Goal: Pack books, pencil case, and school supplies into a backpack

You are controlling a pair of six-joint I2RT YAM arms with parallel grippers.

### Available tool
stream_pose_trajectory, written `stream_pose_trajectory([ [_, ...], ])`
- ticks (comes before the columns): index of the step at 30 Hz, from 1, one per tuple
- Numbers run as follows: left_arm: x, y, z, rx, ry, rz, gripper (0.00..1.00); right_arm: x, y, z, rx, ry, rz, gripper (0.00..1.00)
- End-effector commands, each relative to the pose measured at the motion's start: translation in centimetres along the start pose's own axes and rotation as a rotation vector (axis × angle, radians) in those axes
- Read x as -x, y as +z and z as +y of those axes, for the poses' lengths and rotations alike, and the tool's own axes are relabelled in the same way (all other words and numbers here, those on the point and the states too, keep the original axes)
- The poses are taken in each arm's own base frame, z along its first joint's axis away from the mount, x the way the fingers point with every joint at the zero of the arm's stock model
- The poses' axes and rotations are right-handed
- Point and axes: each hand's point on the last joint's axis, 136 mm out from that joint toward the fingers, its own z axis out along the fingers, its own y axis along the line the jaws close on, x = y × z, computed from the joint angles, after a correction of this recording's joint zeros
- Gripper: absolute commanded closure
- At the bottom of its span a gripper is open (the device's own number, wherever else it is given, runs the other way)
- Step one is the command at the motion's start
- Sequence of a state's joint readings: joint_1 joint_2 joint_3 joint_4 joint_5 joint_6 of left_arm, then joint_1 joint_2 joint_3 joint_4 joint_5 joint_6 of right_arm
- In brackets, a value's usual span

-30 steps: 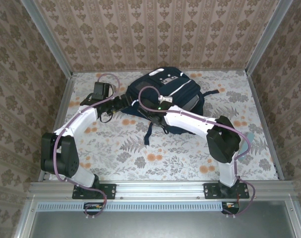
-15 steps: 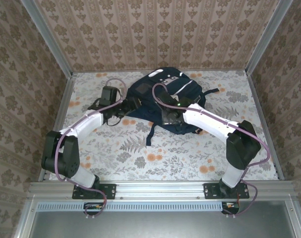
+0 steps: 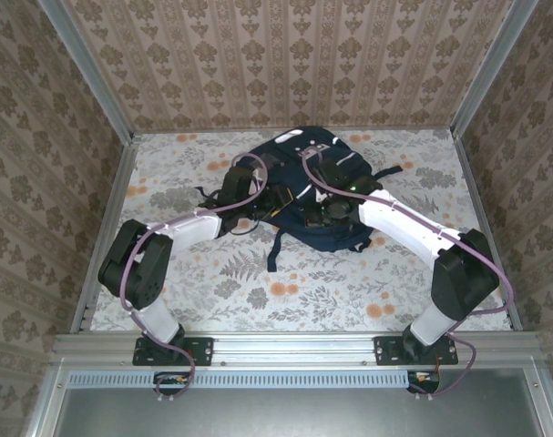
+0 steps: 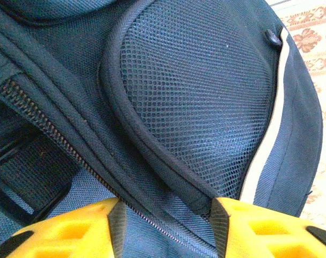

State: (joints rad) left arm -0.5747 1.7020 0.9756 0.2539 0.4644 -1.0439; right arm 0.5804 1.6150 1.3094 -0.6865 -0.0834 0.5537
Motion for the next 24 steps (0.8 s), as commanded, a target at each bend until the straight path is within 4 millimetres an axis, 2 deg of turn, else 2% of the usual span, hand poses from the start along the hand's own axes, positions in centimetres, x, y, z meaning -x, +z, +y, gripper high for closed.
stream_pose_trajectory([
  [1,1.0,0.6,0.7,0.011,-0.027,-0.053,0.58,-1.0,-1.7,1.2,0.097,0.039,0.033,1.0],
  [5,1.3,0.9,1.6,0.064,-0.022,-0.064,0.7,-1.1,-2.0,-1.4,-0.035,0.028,0.014,0.99],
  [9,1.2,1.1,2.2,0.092,-0.007,-0.058,0.73,-1.1,-3.2,-5.6,-0.303,-0.029,-0.046,0.75],
  [10,1.2,1.1,2.3,0.096,-0.003,-0.056,0.73,-1.2,-3.4,-6.1,-0.342,-0.042,-0.049,0.73],
  [13,1.1,1.3,2.6,0.103,-0.002,-0.048,0.73,-1.3,-3.6,-5.4,-0.35,-0.088,-0.07,0.65],
  [15,1.1,1.4,2.5,0.101,-0.003,-0.044,0.73,-1.7,-3.0,-3.1,-0.266,-0.141,-0.069,0.58],
  [18,1.2,1.5,2.5,0.1,-0.004,-0.042,0.73,-2.0,-1.9,-1.2,-0.217,-0.191,-0.063,0.5],
  [24,1.1,1.4,2.5,0.107,-0.004,-0.037,0.73,-1.0,-0.6,-2.3,-0.308,-0.218,-0.077,0.38],
])
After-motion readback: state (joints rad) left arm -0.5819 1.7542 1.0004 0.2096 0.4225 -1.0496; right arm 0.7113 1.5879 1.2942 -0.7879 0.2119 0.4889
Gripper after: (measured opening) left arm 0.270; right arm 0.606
